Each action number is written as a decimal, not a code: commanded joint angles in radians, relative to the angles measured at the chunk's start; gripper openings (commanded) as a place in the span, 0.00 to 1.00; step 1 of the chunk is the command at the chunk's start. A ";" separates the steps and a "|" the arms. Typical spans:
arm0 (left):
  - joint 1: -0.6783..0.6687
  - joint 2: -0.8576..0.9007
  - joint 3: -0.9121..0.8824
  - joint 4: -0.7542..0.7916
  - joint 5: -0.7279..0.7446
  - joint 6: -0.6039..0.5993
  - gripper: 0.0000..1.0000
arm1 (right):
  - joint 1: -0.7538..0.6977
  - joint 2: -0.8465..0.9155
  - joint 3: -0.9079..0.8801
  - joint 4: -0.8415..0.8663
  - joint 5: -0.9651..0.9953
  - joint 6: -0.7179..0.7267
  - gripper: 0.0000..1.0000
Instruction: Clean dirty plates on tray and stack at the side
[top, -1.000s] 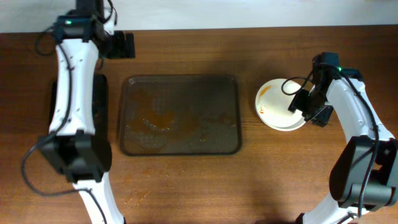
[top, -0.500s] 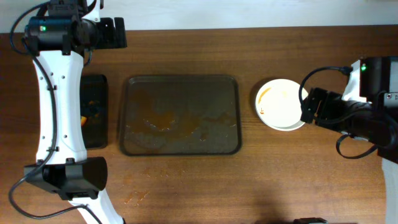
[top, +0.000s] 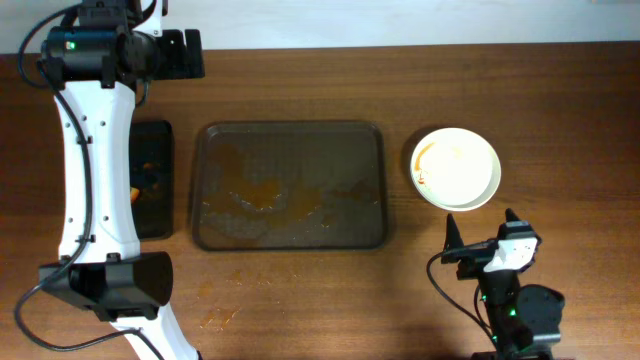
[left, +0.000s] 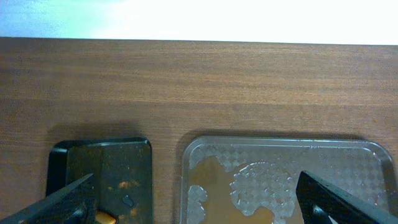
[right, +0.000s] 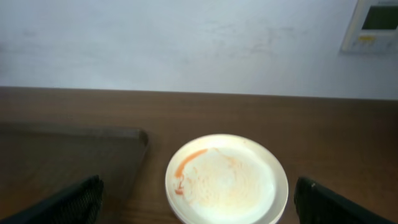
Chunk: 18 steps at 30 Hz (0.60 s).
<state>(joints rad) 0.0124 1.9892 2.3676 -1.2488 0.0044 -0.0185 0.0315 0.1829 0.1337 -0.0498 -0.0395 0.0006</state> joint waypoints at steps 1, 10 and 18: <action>0.002 0.002 0.003 -0.001 0.008 0.016 0.99 | -0.001 -0.108 -0.091 0.005 0.010 -0.001 0.98; 0.002 0.002 0.003 -0.001 0.008 0.016 0.99 | 0.001 -0.180 -0.128 -0.029 0.043 -0.001 0.98; 0.002 0.002 0.003 -0.032 -0.012 0.016 0.99 | 0.001 -0.179 -0.128 -0.029 0.043 -0.001 0.98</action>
<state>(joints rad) 0.0124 1.9892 2.3676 -1.2613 0.0040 -0.0185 0.0319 0.0147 0.0147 -0.0772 -0.0158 -0.0002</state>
